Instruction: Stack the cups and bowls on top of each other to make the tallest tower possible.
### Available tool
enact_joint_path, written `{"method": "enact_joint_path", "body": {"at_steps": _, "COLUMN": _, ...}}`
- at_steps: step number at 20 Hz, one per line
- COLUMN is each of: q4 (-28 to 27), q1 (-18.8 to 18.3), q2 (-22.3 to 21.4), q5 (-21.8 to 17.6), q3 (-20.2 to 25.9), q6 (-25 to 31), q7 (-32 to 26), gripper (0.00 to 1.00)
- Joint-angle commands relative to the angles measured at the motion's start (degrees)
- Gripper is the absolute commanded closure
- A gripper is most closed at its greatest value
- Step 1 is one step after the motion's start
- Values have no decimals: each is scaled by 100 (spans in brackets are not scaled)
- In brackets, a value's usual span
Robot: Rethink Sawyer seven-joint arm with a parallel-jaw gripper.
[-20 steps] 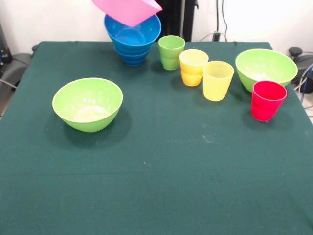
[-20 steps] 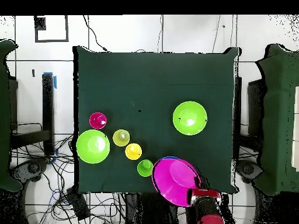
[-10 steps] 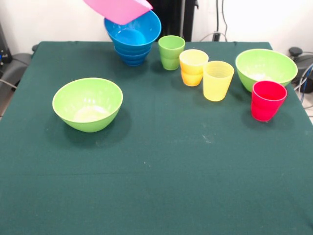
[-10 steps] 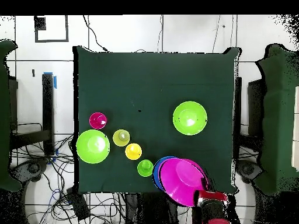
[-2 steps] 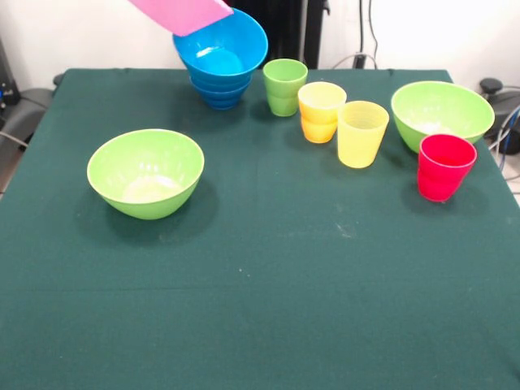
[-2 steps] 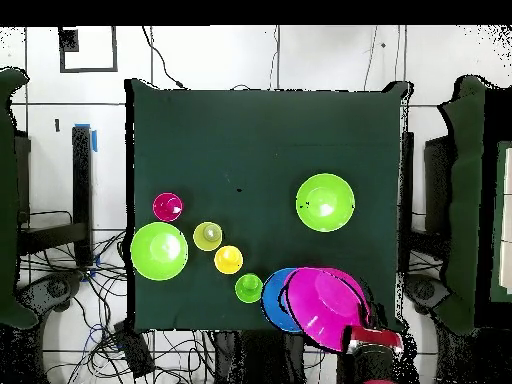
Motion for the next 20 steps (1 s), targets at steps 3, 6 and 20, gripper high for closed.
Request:
{"method": "enact_joint_path", "body": {"at_steps": 3, "q4": 1340, "q1": 172, "q2": 251, "q5": -17, "q3": 276, "q6": 872, "q7": 312, "gripper": 100}}
{"method": "enact_joint_path", "body": {"at_steps": 6, "q4": 1350, "q1": 153, "q2": 260, "q5": 51, "q3": 334, "q6": 908, "q7": 302, "gripper": 100}}
{"method": "enact_joint_path", "body": {"at_steps": 20, "q4": 1331, "q1": 180, "q2": 375, "q5": 69, "q3": 359, "q6": 939, "q7": 280, "gripper": 100}}
